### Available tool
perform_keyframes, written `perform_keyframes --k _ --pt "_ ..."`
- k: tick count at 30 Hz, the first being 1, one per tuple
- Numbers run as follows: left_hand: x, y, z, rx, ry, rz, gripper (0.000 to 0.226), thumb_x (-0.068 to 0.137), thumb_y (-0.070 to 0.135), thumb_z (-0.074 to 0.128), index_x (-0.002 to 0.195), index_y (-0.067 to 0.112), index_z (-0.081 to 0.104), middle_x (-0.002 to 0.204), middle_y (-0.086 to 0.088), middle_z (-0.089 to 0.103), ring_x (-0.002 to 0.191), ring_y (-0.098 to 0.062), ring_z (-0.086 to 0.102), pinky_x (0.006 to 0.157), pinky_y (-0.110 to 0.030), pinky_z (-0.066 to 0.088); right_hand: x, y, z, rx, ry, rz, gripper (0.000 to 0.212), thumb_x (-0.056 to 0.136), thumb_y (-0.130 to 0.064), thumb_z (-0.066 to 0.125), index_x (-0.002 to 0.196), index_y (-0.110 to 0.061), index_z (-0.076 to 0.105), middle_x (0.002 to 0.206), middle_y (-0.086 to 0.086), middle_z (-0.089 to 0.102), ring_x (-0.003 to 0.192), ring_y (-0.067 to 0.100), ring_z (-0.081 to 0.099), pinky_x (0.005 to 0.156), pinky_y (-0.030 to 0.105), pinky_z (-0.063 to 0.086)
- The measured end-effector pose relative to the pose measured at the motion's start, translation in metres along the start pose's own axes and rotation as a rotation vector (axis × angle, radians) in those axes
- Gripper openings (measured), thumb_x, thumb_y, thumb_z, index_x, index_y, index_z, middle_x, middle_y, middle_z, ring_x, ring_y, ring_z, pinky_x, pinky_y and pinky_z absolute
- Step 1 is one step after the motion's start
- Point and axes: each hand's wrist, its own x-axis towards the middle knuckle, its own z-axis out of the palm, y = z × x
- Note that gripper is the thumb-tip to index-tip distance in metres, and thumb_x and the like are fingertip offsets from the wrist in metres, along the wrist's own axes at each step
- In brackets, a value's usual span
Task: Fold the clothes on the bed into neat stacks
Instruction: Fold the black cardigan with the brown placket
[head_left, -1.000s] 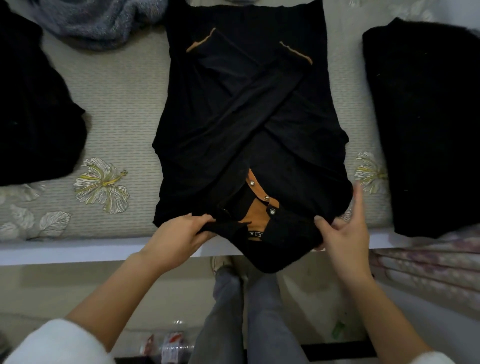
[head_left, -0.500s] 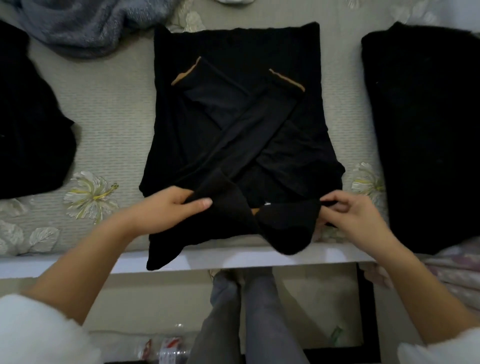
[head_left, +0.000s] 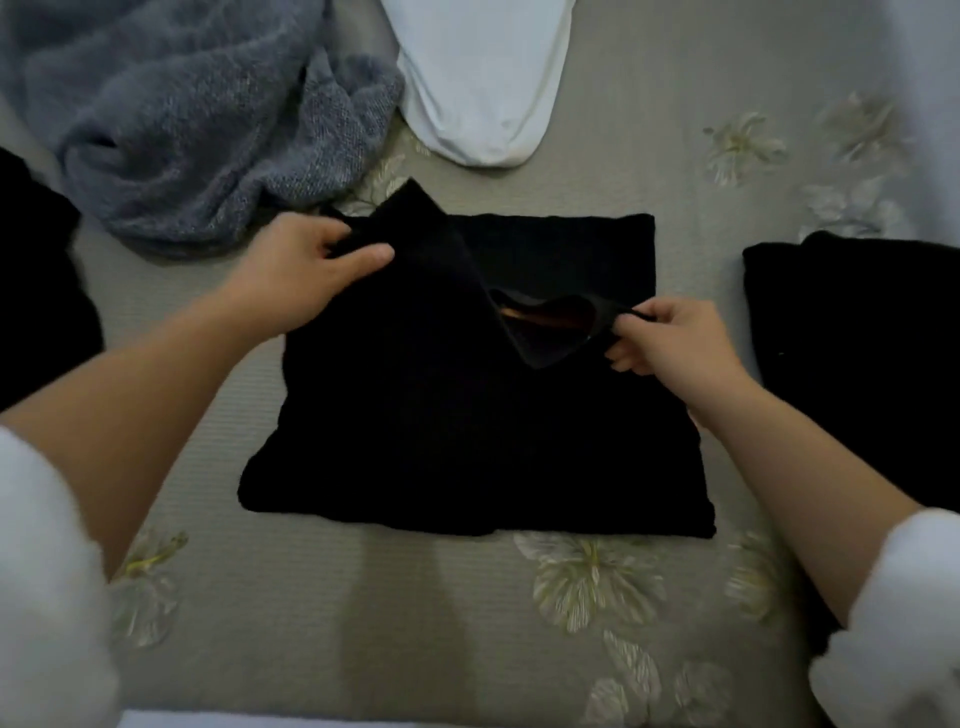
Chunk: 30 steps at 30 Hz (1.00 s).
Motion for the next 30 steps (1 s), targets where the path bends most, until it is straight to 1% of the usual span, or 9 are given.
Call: perform_keyframes --k 3,5,8,11,15,18,20,25,30 --pt "0.037 0.003 0.013 -0.054 0.25 -0.053 0.029 0.086 0.045 0.064 0.099 0.02 0.067 0.09 -0.006 0.071 0.081 -0.015 0.066 0.077 -0.034 0.052 0.041 -0.014 0.009 0.102 0.077 0.046 0.005 0.089 -0.015 0.058 0.087 -0.012 0.061 0.066 0.005 0.067 0.047 0.009 0.062 0.046 0.017 0.045" --pt "0.036 -0.004 0.035 -0.025 0.366 -0.082 0.038 0.091 0.039 0.059 0.122 0.017 0.058 0.114 -0.009 0.066 0.105 -0.021 0.062 0.095 -0.036 0.047 0.055 -0.009 0.018 0.047 0.145 0.037 0.032 0.088 -0.019 0.06 0.117 -0.01 0.054 0.083 0.005 0.068 0.067 0.014 0.065 0.065 0.028 0.052" --pt "0.004 -0.032 0.069 0.217 0.335 -0.085 0.05 0.096 0.033 0.051 0.139 0.009 0.042 0.14 -0.017 0.046 0.13 -0.032 0.041 0.109 -0.039 0.028 0.047 0.013 0.029 -0.235 0.109 -0.143 0.053 0.086 -0.022 0.063 0.135 -0.014 0.044 0.11 0.003 0.063 0.102 0.02 0.06 0.093 0.037 0.048" --pt "-0.033 -0.063 0.088 0.32 0.314 -0.364 0.057 0.098 0.045 0.04 0.147 0.019 0.026 0.153 -0.016 0.022 0.139 -0.036 0.019 0.112 -0.051 0.015 0.033 0.045 0.039 -0.573 -0.11 -0.335 0.063 0.093 -0.037 0.054 0.148 -0.017 0.03 0.149 0.006 0.039 0.139 0.022 0.033 0.114 0.039 0.029" --pt "-0.061 -0.08 0.099 0.301 0.423 -0.603 0.059 0.098 0.05 0.033 0.146 0.016 0.025 0.145 -0.02 0.03 0.133 -0.036 0.028 0.108 -0.055 0.018 0.033 0.073 0.045 -0.912 -0.183 -0.436 0.067 0.098 -0.05 0.031 0.153 -0.025 0.003 0.162 0.001 -0.002 0.148 0.017 -0.009 0.116 0.033 -0.005" --pt "-0.067 -0.088 0.094 0.296 0.409 -0.503 0.051 0.098 0.052 0.032 0.119 0.009 0.047 0.108 -0.019 0.06 0.094 -0.034 0.055 0.081 -0.045 0.04 0.032 0.08 0.044 -0.992 -0.133 -0.477 0.065 0.097 -0.054 0.019 0.151 -0.029 -0.006 0.161 -0.001 -0.005 0.146 0.015 -0.014 0.116 0.034 -0.009" --pt "-0.067 -0.095 0.082 0.302 0.451 -0.444 0.047 0.098 0.052 0.033 0.106 0.008 0.049 0.092 -0.02 0.063 0.079 -0.036 0.057 0.067 -0.04 0.039 0.032 0.085 0.04 -1.046 -0.099 -0.481 0.063 0.096 -0.056 0.015 0.15 -0.033 -0.009 0.161 -0.002 -0.006 0.145 0.014 -0.016 0.116 0.036 -0.012" --pt "-0.072 -0.109 0.064 0.424 0.452 -0.439 0.038 0.098 0.041 0.042 0.111 0.007 0.052 0.112 -0.022 0.058 0.102 -0.041 0.054 0.084 -0.049 0.041 0.031 0.084 0.032 -0.952 -0.095 -0.46 0.063 0.097 -0.05 0.03 0.153 -0.028 0.011 0.162 0.001 0.005 0.148 0.018 -0.005 0.117 0.036 -0.008" --pt "-0.101 -0.075 0.1 0.452 0.426 -0.244 0.049 0.096 0.042 0.042 0.136 0.013 0.042 0.145 -0.017 0.032 0.132 -0.034 0.028 0.107 -0.053 0.018 -0.001 0.08 0.01 -0.694 0.159 -0.441 0.055 0.088 -0.044 0.052 0.133 -0.012 0.048 0.144 0.008 0.04 0.132 0.025 0.031 0.107 0.048 0.024"
